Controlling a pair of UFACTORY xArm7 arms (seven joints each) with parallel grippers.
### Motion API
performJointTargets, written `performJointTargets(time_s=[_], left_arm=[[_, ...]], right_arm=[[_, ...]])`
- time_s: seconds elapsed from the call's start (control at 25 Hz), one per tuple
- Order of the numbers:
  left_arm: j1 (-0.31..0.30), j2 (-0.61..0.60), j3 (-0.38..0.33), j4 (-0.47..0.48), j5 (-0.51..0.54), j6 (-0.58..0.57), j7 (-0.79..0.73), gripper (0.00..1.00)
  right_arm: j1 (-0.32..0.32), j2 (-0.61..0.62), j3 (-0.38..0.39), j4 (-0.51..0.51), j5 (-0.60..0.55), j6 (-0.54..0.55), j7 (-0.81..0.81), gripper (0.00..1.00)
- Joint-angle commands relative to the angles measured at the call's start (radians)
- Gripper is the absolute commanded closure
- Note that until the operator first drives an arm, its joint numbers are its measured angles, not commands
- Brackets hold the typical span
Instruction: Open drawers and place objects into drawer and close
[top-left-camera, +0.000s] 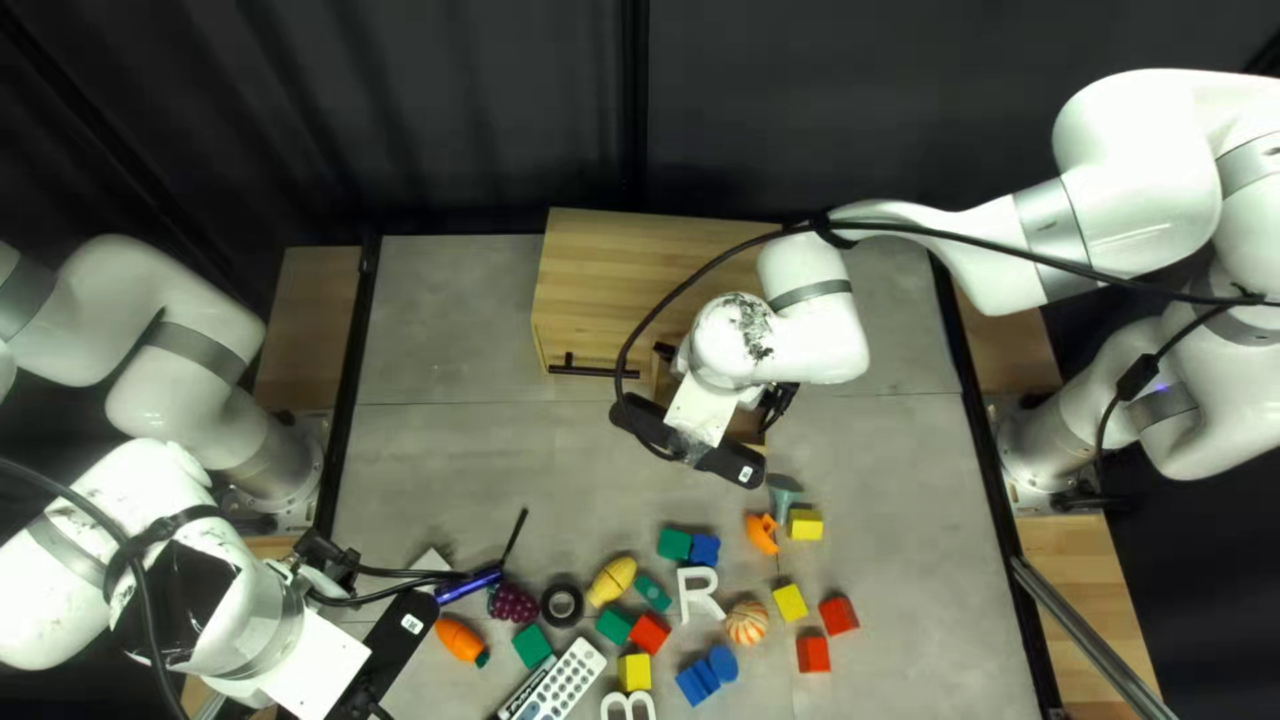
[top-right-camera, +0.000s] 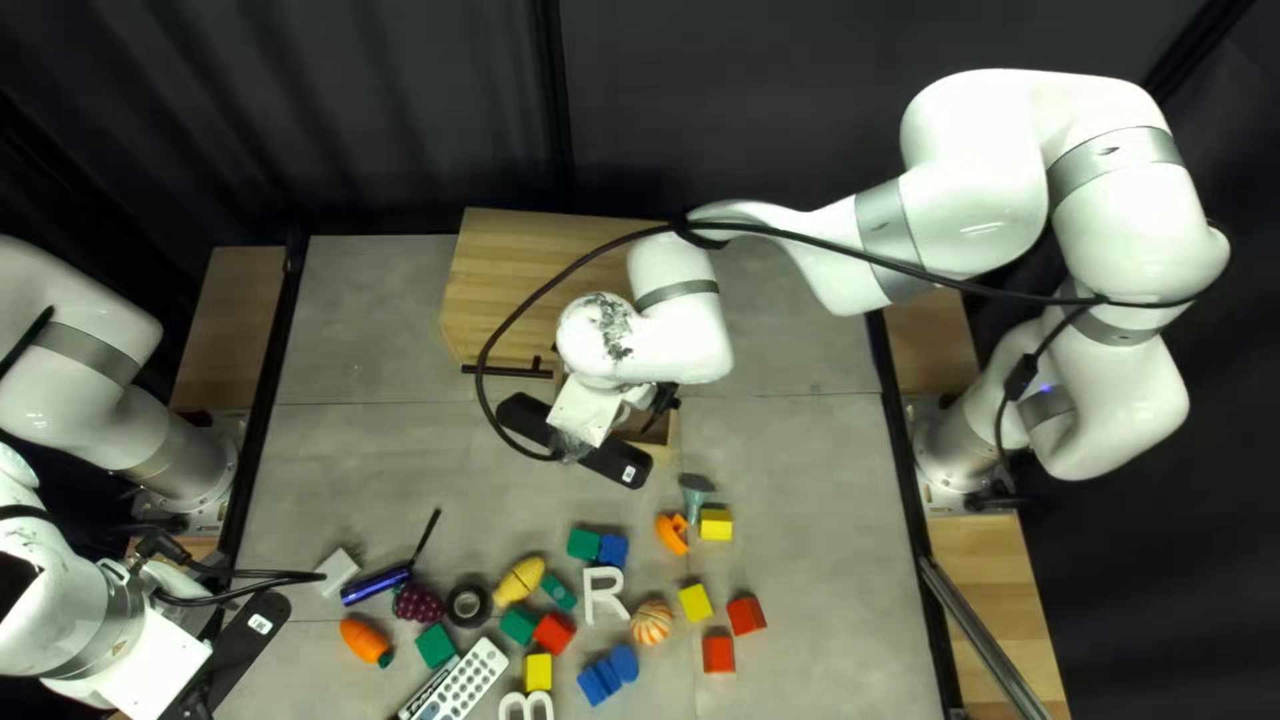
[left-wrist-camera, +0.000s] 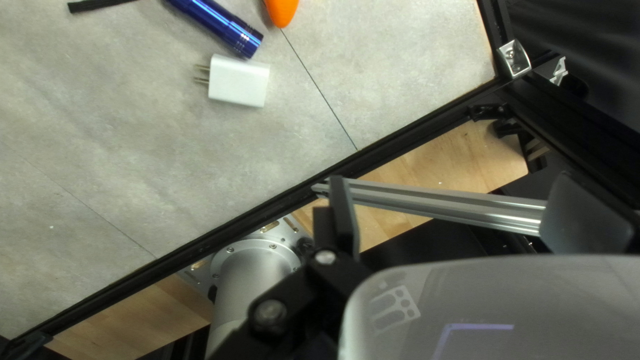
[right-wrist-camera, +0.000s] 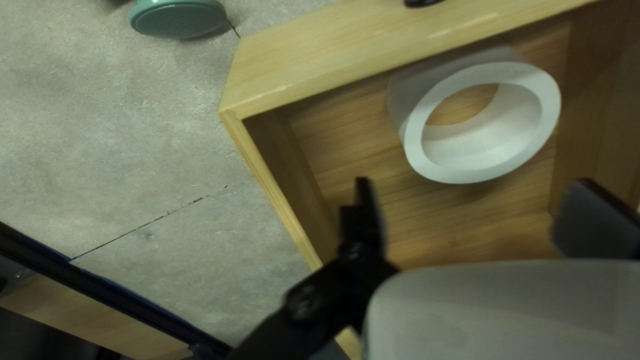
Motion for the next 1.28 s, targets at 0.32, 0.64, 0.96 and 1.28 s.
performJointTargets(time_s=[0.32, 0.64, 0.96, 1.28], left_arm=[[0.0, 0.0, 0.0, 0.0, 0.0, 0.0, 0.0, 0.0], [0.0, 0.0, 0.0, 0.0, 0.0, 0.0, 0.0, 0.0], [0.0, 0.0, 0.0, 0.0, 0.0, 0.0, 0.0, 0.0], [0.0, 0.0, 0.0, 0.0, 0.0, 0.0, 0.0, 0.0]], right_arm=[[-0.003, 0.006, 0.0, 0.003, 0.0, 0.003, -0.021, 1.0], [-0.009, 0.005, -0.008, -0.006, -0.007, 0.018, -0.018, 1.0], [-0.008, 0.03, -0.013, 0.015, -0.017, 0.035, 0.004, 1.0], [-0.002, 0.023, -0.012, 0.017, -0.026, 0.076, 0.017, 1.0]])
